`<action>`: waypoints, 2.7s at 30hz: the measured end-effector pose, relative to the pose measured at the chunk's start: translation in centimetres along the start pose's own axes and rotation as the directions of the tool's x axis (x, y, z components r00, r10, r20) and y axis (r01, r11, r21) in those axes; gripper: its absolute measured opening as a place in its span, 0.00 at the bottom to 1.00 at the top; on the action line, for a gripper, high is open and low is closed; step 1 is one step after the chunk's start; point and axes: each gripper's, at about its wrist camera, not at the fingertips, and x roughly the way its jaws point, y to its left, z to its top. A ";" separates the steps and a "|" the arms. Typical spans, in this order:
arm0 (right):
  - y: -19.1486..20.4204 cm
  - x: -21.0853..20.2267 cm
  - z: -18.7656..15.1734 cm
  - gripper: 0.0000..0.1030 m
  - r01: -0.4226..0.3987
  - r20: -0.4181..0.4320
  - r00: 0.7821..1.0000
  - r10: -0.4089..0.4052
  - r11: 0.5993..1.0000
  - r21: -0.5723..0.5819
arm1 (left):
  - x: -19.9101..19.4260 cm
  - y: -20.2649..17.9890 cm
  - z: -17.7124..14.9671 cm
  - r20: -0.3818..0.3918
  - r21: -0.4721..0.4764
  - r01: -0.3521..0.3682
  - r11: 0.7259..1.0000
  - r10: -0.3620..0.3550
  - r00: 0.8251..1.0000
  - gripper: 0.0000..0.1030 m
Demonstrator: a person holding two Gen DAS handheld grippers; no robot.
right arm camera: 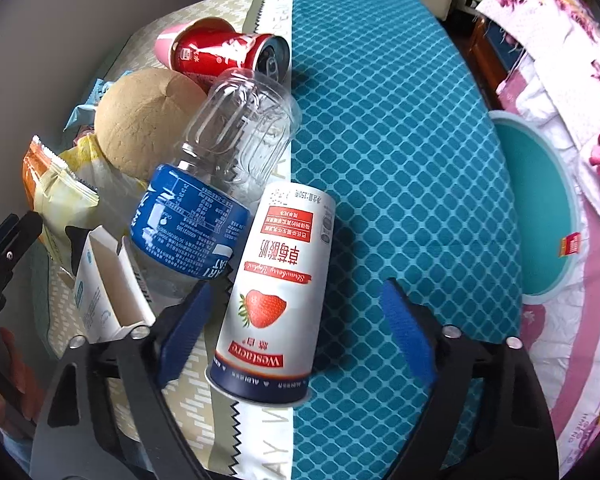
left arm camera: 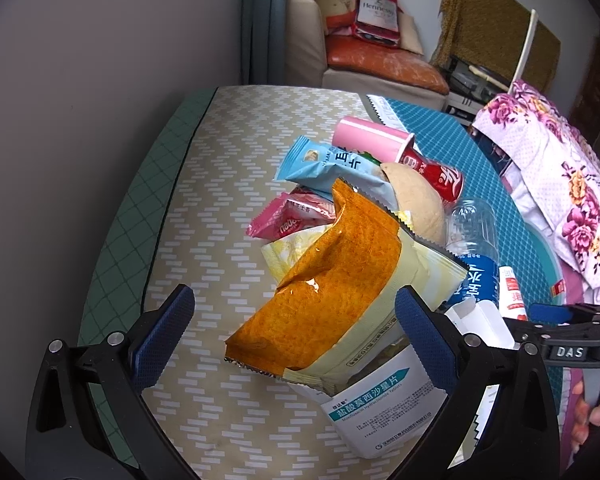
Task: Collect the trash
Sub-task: 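Grasp the white strawberry drink cup with the right gripper while the left grasps the water bottle, then carry both items over the teal bin while the left gripper releases the bottle inside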
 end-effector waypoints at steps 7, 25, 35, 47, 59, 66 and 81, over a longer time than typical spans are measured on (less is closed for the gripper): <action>-1.1 0.8 0.0 0.48 -0.082 -0.023 0.996 0.083 0.996 0.022 | -0.9 -1.5 0.7 0.007 0.041 0.041 0.998 -0.041 0.999 0.97; -11.0 -4.0 -2.3 0.48 -0.145 0.108 0.986 0.128 0.974 0.176 | 5.1 -15.7 1.6 -0.256 0.360 0.133 0.923 -0.040 0.966 0.70; -13.2 -3.8 -2.2 0.48 -0.207 0.141 0.973 0.180 0.956 0.209 | 9.2 -18.9 0.1 -0.355 0.422 0.141 0.896 0.020 0.935 0.72; -16.4 -3.8 -2.7 0.48 -0.246 0.179 0.963 0.202 0.931 0.271 | 8.1 -19.9 1.1 -0.398 0.314 0.286 0.905 -0.148 0.905 0.64; -19.5 -6.1 -2.1 0.48 -0.259 0.263 0.948 0.181 0.918 0.301 | 5.0 -23.2 3.7 -0.327 0.363 0.332 0.871 -0.215 0.920 0.64; -26.7 -9.2 -2.6 0.48 -0.184 0.328 0.944 0.040 0.888 0.422 | 7.7 -30.9 3.5 -0.374 0.451 0.385 0.805 -0.221 0.901 0.64; -34.0 -7.8 -3.6 0.48 -0.154 0.298 0.954 -0.014 0.833 0.531 | 13.3 -40.9 1.3 -0.455 0.549 0.399 0.735 -0.137 0.880 0.79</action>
